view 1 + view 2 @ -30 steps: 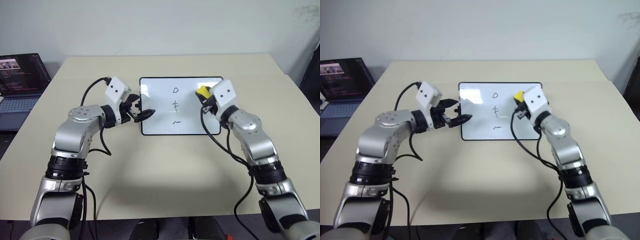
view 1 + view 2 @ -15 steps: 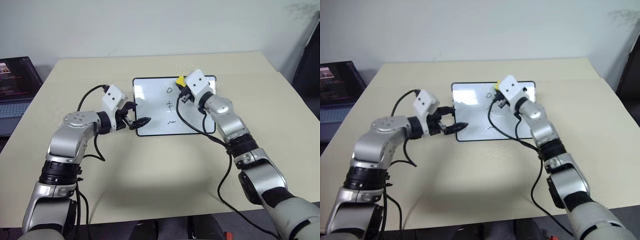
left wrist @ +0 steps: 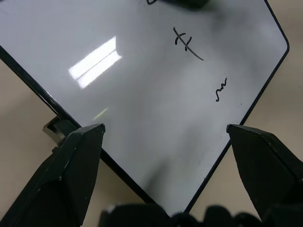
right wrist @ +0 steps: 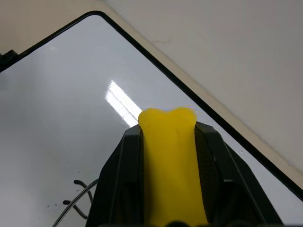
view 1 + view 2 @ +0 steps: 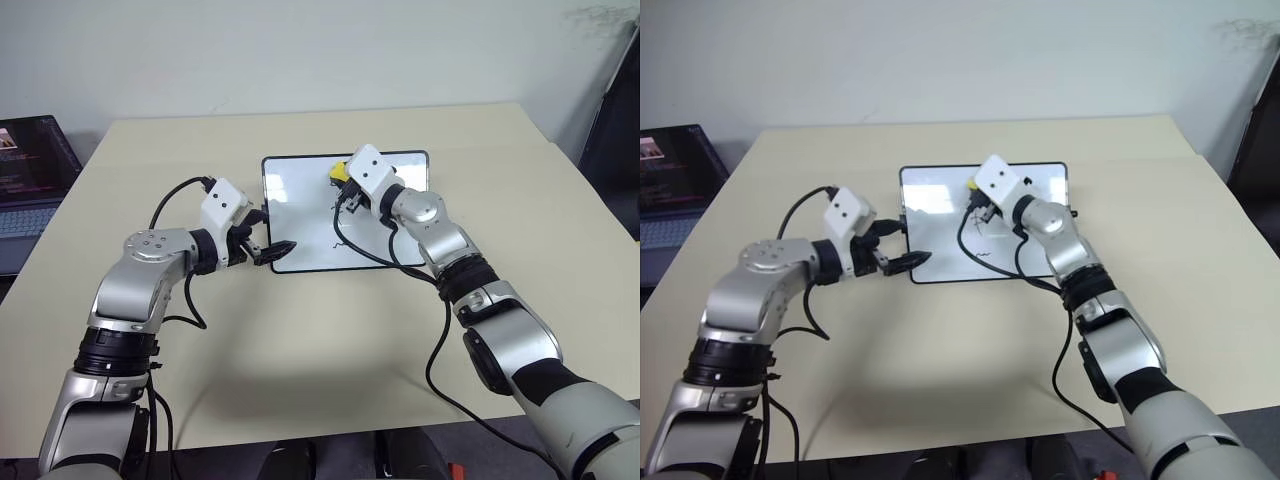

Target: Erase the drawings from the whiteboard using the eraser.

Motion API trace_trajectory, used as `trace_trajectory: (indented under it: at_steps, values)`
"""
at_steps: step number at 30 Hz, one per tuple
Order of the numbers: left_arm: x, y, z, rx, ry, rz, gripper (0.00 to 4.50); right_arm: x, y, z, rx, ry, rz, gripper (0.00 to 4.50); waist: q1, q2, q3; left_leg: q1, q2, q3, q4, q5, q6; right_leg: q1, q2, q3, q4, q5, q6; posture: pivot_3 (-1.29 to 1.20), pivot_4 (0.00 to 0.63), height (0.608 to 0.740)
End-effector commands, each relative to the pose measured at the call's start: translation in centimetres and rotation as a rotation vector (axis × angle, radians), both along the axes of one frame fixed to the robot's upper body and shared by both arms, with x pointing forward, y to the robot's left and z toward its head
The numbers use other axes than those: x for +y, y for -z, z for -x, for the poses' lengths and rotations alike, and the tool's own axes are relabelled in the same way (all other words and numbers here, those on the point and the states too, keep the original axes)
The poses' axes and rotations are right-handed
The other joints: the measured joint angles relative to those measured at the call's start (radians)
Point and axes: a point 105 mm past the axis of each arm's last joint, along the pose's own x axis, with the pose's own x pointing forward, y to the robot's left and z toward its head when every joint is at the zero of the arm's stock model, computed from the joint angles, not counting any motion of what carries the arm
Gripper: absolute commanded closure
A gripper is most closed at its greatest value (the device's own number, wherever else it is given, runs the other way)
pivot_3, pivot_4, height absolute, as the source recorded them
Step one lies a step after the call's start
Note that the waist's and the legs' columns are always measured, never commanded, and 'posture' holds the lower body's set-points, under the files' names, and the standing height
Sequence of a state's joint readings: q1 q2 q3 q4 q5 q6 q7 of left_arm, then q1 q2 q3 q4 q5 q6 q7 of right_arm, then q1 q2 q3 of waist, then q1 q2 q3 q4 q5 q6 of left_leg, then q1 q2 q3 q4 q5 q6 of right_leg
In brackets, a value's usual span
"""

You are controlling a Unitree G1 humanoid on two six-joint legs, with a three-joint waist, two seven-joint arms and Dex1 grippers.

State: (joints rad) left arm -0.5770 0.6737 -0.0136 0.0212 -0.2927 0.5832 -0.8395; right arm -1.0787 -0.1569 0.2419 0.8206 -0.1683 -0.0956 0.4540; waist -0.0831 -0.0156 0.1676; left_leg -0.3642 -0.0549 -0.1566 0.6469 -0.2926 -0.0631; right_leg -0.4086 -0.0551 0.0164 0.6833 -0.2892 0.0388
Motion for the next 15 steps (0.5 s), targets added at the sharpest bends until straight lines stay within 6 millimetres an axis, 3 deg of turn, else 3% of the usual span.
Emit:
trace_trajectory:
  at_steps: [1, 7, 12, 15]
  values:
    - [-0.4, -2.3, -0.5, -0.074, 0.009, 0.024, 0.00, -0.1, 0.5, 0.1, -0.001, -0.006, 0.054, 3.41, 0.000, 0.000, 0.000, 0.000, 0.000, 0.000, 0.000, 0.000, 0.000, 0.000, 0.000, 0.000, 0.000, 0.000, 0.000, 0.00, 0.150, 0.740]
    - [-0.3, -2.6, -1.3, -0.069, -0.022, 0.050, 0.00, 0.1, -0.3, 0.4, -0.055, -0.016, 0.103, 3.41, -0.001, 0.000, 0.000, 0.000, 0.000, 0.000, 0.000, 0.000, 0.000, 0.000, 0.000, 0.000, 0.000, 0.000, 0.000, 0.00, 0.150, 0.740]
    - [0.5, -2.4, -1.3, -0.043, -0.044, 0.070, 0.00, 0.0, -3.4, 0.4, -0.141, 0.009, 0.011, 3.41, -0.001, 0.000, 0.000, 0.000, 0.000, 0.000, 0.000, 0.000, 0.000, 0.000, 0.000, 0.000, 0.000, 0.000, 0.000, 0.00, 0.150, 0.740]
    - [0.8, -2.4, -1.2, -0.039, -0.043, 0.073, 0.00, -0.4, -4.0, 0.1, -0.152, 0.041, -0.007, 3.41, -0.001, 0.000, 0.000, 0.000, 0.000, 0.000, 0.000, 0.000, 0.000, -0.001, 0.000, 0.000, -0.001, 0.000, 0.000, 0.00, 0.150, 0.740]
